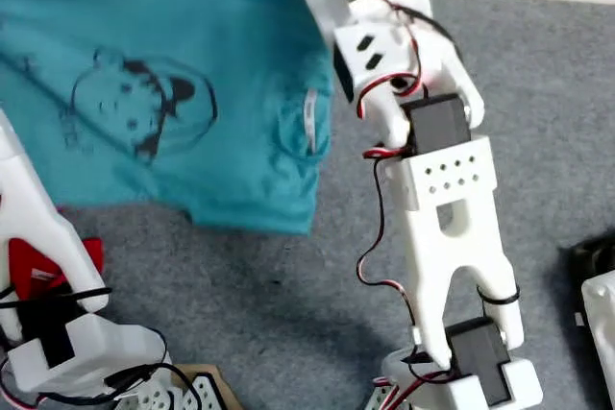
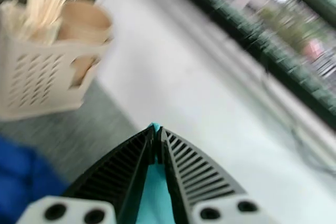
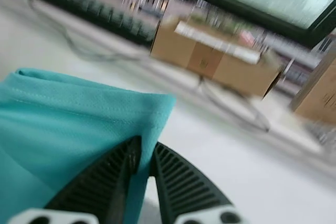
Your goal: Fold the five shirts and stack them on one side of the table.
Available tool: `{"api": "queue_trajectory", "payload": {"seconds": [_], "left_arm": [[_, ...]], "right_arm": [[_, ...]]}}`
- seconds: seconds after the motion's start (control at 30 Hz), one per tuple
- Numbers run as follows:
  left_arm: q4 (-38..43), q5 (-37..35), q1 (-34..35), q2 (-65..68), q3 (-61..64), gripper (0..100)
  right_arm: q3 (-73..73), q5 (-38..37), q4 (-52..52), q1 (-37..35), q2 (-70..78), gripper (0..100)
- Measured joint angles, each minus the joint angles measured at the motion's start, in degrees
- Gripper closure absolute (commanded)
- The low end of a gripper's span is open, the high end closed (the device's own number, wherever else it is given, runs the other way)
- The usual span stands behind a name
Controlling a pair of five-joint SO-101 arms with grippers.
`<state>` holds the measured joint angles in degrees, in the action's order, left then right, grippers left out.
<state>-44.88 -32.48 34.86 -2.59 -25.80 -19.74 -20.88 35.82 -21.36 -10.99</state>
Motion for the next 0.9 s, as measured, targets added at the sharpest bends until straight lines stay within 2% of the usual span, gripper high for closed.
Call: {"api": "queue_trajectory", "payload": {"seconds": [0.13,0.37,0.63,0.9], "left_arm": [[3.6,0.0,-0.7,0.0,0.0,99],[3.9,-0.1,-0.7,-1.8,0.4,99],[-3.8,-0.1,-0.7,-12.9,0.9,99],[-10.6,-0.1,-0.7,-22.1,0.9,99]], "right_arm": [[-5.9,0.0,-0.2,0.1,0.7,99.1],[-10.0,-0.2,4.7,0.1,0.5,99.1],[-14.4,-0.4,17.6,-1.8,-5.4,99.1],[-16.4,-0.4,29.4,-8.5,-12.0,99.1]]}}
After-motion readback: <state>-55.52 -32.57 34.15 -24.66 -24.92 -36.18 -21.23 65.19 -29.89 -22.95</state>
